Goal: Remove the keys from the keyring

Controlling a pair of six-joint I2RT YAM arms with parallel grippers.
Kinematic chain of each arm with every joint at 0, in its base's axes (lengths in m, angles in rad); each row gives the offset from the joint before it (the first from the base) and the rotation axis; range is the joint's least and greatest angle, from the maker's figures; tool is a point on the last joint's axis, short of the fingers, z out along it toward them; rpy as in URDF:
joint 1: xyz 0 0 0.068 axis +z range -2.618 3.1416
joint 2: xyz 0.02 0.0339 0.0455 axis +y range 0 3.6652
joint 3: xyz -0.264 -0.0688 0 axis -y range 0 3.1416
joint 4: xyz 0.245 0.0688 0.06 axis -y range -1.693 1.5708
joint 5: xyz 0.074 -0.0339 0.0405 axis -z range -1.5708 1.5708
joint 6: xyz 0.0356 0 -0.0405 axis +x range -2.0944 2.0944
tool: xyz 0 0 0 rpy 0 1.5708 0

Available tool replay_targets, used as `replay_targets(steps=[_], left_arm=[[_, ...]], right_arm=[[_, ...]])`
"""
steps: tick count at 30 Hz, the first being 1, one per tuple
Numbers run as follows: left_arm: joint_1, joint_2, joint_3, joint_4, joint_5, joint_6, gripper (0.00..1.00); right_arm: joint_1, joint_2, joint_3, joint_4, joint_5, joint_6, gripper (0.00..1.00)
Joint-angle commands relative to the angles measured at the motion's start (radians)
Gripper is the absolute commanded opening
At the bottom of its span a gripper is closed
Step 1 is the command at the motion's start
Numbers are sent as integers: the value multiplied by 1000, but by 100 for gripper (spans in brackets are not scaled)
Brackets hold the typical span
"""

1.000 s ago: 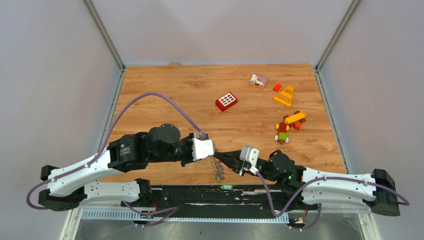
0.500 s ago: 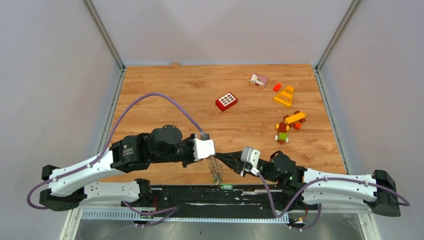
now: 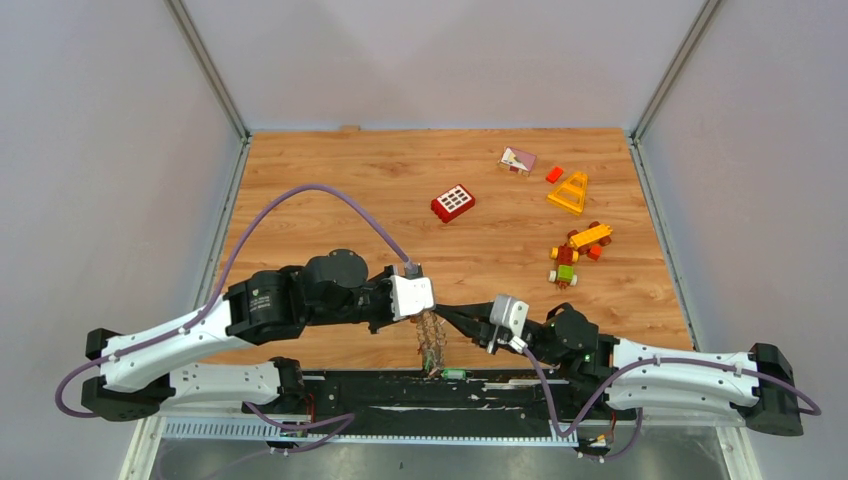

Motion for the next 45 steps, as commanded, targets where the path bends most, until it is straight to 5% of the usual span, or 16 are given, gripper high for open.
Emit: replay_targets(steps=[1, 45], left_arm=[[5, 7, -12, -24, -48, -10, 0], [6, 57, -86, 88, 66, -69, 0]], right_arm=[[4, -39, 17, 135, -4, -9, 0], [4, -23, 17, 241, 24, -44, 0]])
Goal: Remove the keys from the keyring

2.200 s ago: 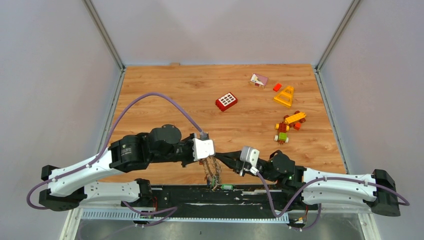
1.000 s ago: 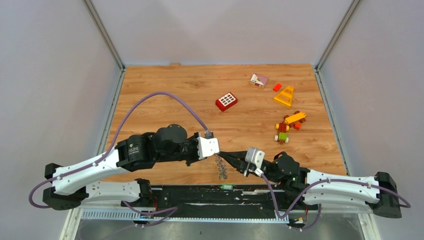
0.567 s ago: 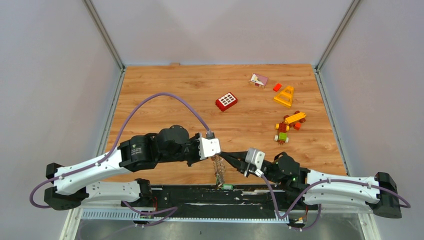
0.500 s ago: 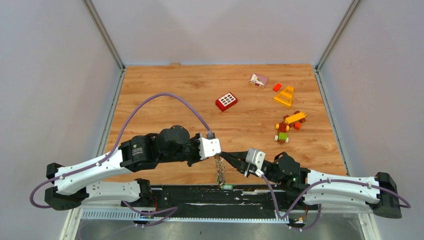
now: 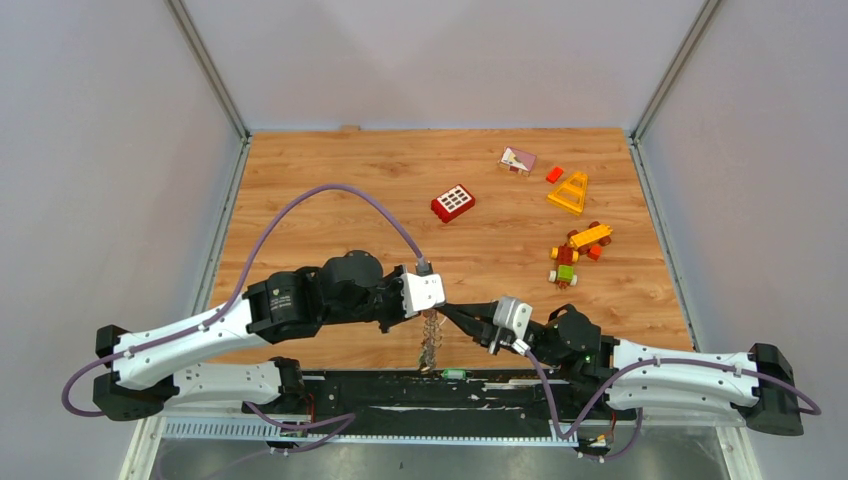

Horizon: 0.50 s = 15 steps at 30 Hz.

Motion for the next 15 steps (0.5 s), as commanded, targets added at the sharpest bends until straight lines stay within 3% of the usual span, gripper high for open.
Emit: replay_targets(steps=[1, 15], left_arm=[[-3, 23, -16, 12, 74, -32, 0], [-2, 37, -37, 41, 151, -47, 0]], right_arm=[[4, -12, 31, 212, 2, -10, 0], [4, -18, 11, 239, 29, -13, 0]])
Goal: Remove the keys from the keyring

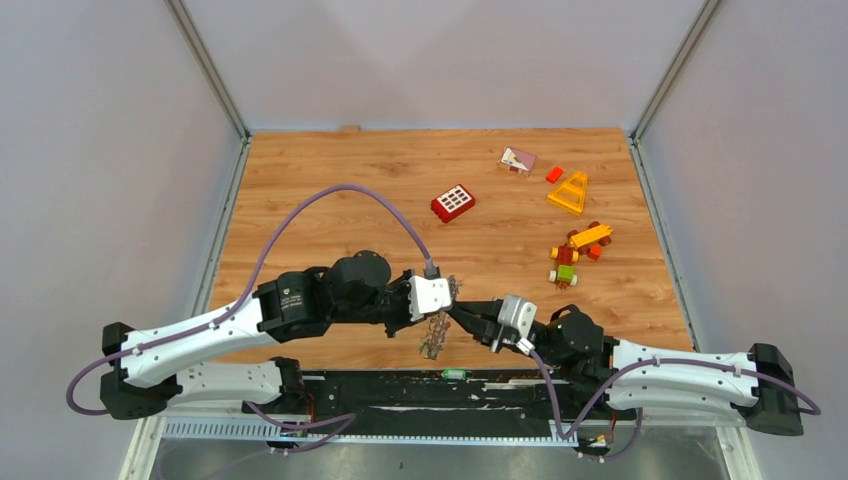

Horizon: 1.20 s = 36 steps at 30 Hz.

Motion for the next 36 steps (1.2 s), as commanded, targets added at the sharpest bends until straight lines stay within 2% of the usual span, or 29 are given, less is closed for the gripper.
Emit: replay_targets(steps=[1, 13, 21, 24, 31, 32, 36], left_arm=[[-8, 7, -23, 11, 69, -28, 0], [-8, -31, -54, -11, -77, -26, 0], [7, -37, -99, 36, -249, -82, 0], [71, -39, -141, 87, -249, -137, 0], [326, -59, -304, 253, -180, -346, 0], [349, -61, -333, 281, -172, -364, 2], [392, -61, -424, 380, -129, -410, 27]], right_arm=[[4, -23, 16, 194, 19, -12, 0], [4, -81, -5, 160, 36, -7, 0], [4, -115, -15, 78, 86, 15, 0], [4, -122, -8, 23, 143, 34, 0], [4, -83, 44, -124, 353, 108, 0], [3, -74, 46, -132, 368, 114, 0], [4, -43, 58, -158, 396, 126, 0]])
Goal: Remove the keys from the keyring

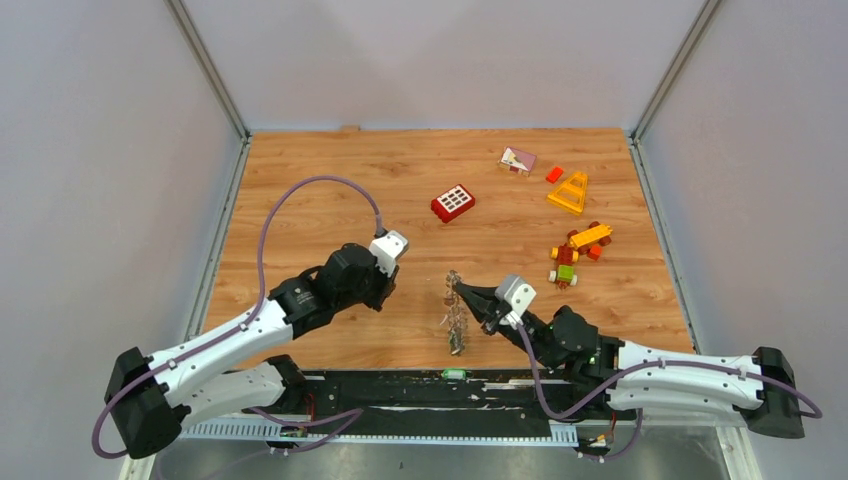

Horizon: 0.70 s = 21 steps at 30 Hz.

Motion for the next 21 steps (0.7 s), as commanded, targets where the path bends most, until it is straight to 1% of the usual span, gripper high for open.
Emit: replay_targets(steps=[1, 6, 8, 12, 19, 21], left_arm=[[24, -16, -64, 176, 54, -104, 34], [24, -27, -77, 186, 23, -104, 63], [24, -51, -86, 202, 30, -97, 68], [24, -135, -134, 290, 85, -78, 70], [24, -286, -231, 522, 360, -49, 70], [24, -320, -271, 592, 410, -41, 70]], right_arm=[[4, 14, 68, 3, 82, 39, 0], [1, 17, 73, -40, 83, 36, 0], [1, 9, 73, -55, 86, 35, 0], [-3, -20, 66, -69, 73, 32, 0], [-5, -81, 65, -130, -11, -25, 0], [-7, -99, 70, -151, -44, -49, 0]])
